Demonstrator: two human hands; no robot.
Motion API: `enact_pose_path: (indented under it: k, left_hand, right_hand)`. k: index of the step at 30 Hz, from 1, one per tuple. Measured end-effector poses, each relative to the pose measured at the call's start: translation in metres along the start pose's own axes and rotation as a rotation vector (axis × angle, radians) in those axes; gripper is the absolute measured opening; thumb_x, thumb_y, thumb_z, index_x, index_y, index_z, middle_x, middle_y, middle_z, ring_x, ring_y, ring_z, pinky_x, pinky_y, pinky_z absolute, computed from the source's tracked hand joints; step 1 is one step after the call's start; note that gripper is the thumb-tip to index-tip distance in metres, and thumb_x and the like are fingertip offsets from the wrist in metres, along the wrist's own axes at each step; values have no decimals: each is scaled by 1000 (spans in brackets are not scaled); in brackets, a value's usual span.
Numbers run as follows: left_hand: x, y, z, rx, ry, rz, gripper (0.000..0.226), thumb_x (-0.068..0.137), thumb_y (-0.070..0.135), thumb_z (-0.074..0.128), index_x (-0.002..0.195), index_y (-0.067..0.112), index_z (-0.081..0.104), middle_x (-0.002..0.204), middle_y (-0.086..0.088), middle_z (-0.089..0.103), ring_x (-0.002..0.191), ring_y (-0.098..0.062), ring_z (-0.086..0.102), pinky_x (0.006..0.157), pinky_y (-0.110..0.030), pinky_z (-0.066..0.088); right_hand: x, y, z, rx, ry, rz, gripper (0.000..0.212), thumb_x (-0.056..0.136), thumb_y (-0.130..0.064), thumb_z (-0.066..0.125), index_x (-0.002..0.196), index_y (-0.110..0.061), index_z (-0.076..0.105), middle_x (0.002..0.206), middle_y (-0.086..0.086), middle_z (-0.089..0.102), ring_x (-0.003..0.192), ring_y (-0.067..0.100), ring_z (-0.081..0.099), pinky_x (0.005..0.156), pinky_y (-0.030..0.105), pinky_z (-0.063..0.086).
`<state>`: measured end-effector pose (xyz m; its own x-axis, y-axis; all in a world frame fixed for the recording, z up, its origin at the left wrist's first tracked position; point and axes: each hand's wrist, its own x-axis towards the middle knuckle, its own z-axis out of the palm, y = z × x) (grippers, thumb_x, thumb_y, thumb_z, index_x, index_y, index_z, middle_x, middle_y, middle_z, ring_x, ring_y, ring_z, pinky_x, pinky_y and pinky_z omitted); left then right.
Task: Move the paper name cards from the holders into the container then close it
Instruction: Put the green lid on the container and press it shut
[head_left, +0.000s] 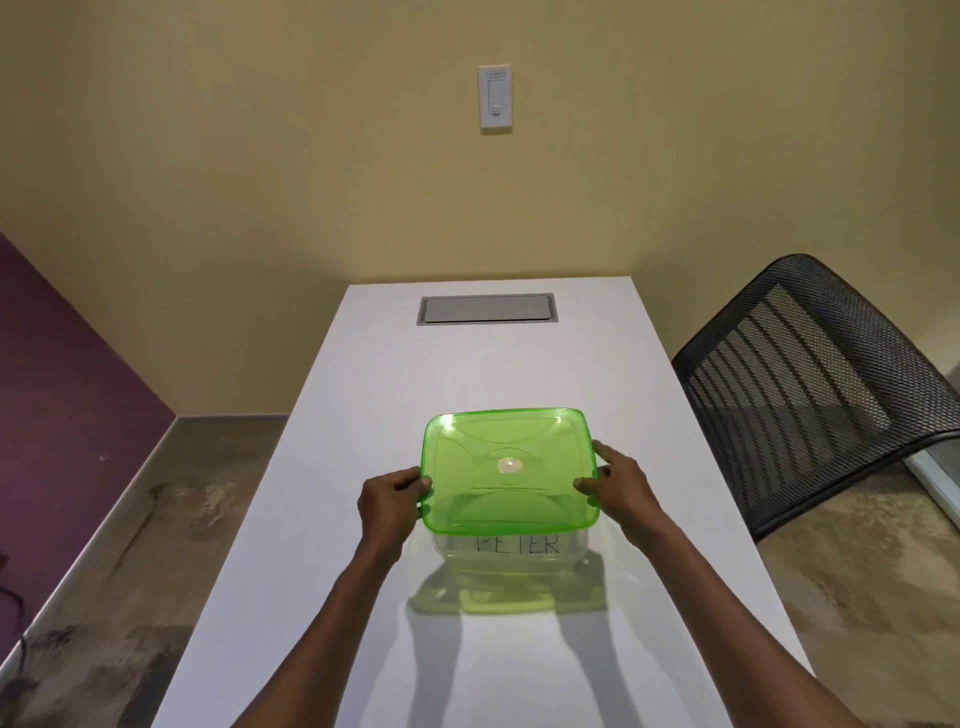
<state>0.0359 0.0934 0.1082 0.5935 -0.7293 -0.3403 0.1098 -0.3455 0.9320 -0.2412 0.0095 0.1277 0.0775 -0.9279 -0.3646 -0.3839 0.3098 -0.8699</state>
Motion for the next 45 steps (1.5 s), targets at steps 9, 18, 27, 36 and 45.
enact_pose_path:
  k: [9,18,27,36,45]
  left_hand:
    - [-7,-31,15,400,-22,122,16,78,5,73,91,13,77,71,1,64,74,-20,56,79,-34,50]
    - [-5,-41,20,528,-12,171,7,80,7,70,86,7,73,68,2,57,70,-21,46,70,-32,42]
    - [3,-43,22,558,13,121,21,83,6,67,103,7,73,86,-11,73,84,-29,63,79,-31,45]
    - [5,-44,26,635,18,148,20,82,5,65,98,11,75,90,-11,75,84,-28,65,76,-30,47]
    - [10,-46,31,566,67,114,20,83,2,66,101,4,73,79,-11,71,73,-17,52,71,-23,39]
  right_hand:
    - [1,43,16,-296,132,19,27,73,-7,78,96,-5,66,75,2,54,74,22,50,64,29,38]
    - [8,58,25,-357,171,-27,16,72,-12,79,75,-8,64,66,1,54,65,23,49,48,24,31]
    - [18,69,34,-383,123,1,20,75,-13,76,87,1,67,83,16,63,74,25,51,63,27,36]
    - [27,74,38,-407,122,-9,18,75,-12,75,84,1,66,85,18,65,81,31,57,64,27,35]
    - [33,77,38,-384,132,0,19,78,-15,73,92,-4,66,94,20,62,87,30,55,67,26,34]
